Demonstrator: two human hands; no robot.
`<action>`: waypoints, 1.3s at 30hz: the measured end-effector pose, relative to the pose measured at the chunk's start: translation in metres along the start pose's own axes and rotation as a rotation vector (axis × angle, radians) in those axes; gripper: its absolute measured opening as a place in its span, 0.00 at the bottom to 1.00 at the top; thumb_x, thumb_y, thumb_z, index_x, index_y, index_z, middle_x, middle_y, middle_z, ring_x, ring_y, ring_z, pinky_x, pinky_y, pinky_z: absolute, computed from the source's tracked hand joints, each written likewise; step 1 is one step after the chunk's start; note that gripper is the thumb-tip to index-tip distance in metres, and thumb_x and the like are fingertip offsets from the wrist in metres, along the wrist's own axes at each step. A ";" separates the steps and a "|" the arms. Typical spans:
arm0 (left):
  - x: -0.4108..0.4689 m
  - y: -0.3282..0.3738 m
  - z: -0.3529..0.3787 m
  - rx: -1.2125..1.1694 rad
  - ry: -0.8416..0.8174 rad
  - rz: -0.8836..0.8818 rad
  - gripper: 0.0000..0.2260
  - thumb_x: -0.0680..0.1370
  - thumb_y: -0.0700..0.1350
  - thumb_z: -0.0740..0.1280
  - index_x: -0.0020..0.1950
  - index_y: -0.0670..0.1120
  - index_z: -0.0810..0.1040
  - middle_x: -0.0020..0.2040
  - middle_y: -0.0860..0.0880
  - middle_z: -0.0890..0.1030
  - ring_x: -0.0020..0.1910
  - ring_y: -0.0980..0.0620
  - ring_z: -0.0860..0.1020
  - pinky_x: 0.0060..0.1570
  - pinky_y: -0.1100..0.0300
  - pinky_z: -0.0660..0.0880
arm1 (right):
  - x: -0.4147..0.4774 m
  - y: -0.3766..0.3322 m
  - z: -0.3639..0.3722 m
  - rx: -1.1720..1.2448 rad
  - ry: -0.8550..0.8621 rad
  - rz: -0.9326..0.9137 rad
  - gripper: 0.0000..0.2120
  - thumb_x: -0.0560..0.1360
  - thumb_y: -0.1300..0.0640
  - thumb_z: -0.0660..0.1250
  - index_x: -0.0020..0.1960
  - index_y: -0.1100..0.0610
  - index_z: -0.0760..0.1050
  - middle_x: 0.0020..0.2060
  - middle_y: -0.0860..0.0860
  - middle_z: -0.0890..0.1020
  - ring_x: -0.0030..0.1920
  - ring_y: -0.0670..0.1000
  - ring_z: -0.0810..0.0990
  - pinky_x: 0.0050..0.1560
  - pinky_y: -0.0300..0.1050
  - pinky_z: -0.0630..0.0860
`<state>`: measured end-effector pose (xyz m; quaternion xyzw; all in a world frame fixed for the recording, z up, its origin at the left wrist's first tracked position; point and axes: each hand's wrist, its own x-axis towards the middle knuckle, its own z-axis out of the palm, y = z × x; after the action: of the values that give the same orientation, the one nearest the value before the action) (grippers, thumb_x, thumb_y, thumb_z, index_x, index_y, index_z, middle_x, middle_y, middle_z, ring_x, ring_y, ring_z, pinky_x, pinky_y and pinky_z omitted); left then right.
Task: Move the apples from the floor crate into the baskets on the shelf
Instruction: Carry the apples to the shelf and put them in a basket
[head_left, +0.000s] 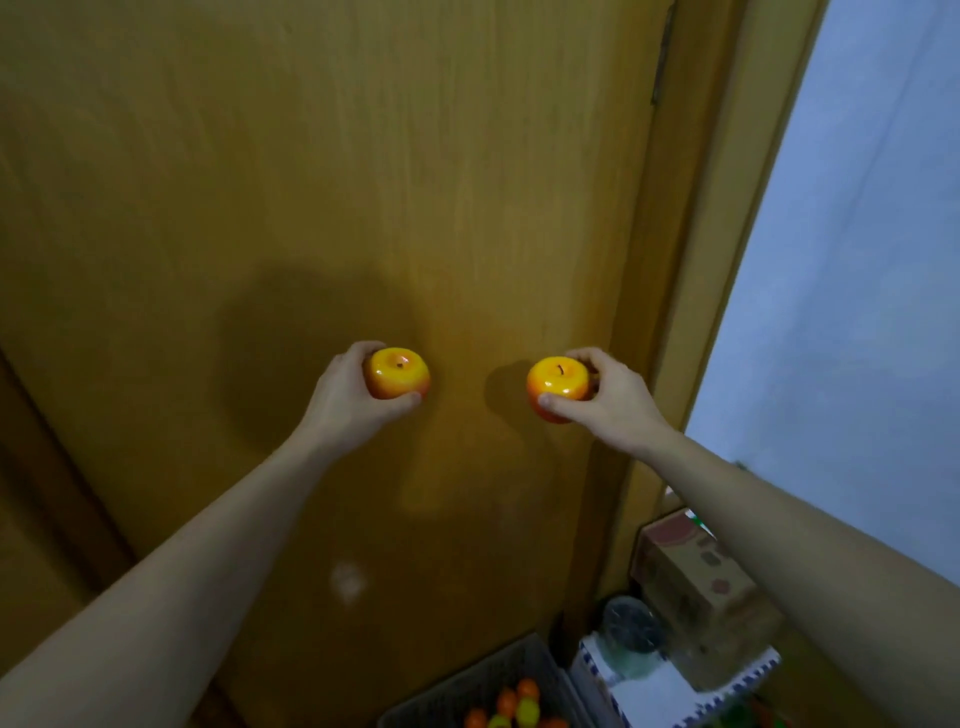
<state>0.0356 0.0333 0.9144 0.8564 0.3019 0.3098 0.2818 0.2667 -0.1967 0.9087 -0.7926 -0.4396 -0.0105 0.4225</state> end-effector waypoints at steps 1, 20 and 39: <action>0.003 0.005 0.005 0.001 -0.018 0.018 0.38 0.67 0.55 0.80 0.72 0.50 0.69 0.65 0.46 0.75 0.61 0.46 0.76 0.59 0.50 0.76 | -0.002 0.002 -0.007 0.000 0.021 0.012 0.34 0.66 0.40 0.79 0.67 0.51 0.73 0.58 0.47 0.79 0.56 0.49 0.78 0.55 0.45 0.76; 0.031 0.082 0.050 -0.223 -0.350 0.282 0.39 0.68 0.51 0.81 0.74 0.50 0.67 0.66 0.49 0.74 0.62 0.47 0.76 0.60 0.50 0.75 | -0.116 -0.017 -0.095 -0.183 0.408 0.343 0.34 0.67 0.44 0.80 0.68 0.52 0.72 0.56 0.47 0.76 0.54 0.51 0.78 0.49 0.41 0.72; -0.181 0.240 0.130 -0.695 -0.961 0.711 0.41 0.57 0.59 0.79 0.67 0.57 0.70 0.63 0.50 0.75 0.56 0.47 0.79 0.54 0.46 0.80 | -0.449 -0.131 -0.147 -0.390 0.935 0.791 0.38 0.62 0.39 0.73 0.69 0.49 0.71 0.62 0.51 0.77 0.59 0.54 0.77 0.59 0.52 0.76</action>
<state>0.0959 -0.2881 0.9254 0.8055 -0.2727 0.0483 0.5238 -0.0488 -0.5723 0.9152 -0.8688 0.1267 -0.2782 0.3895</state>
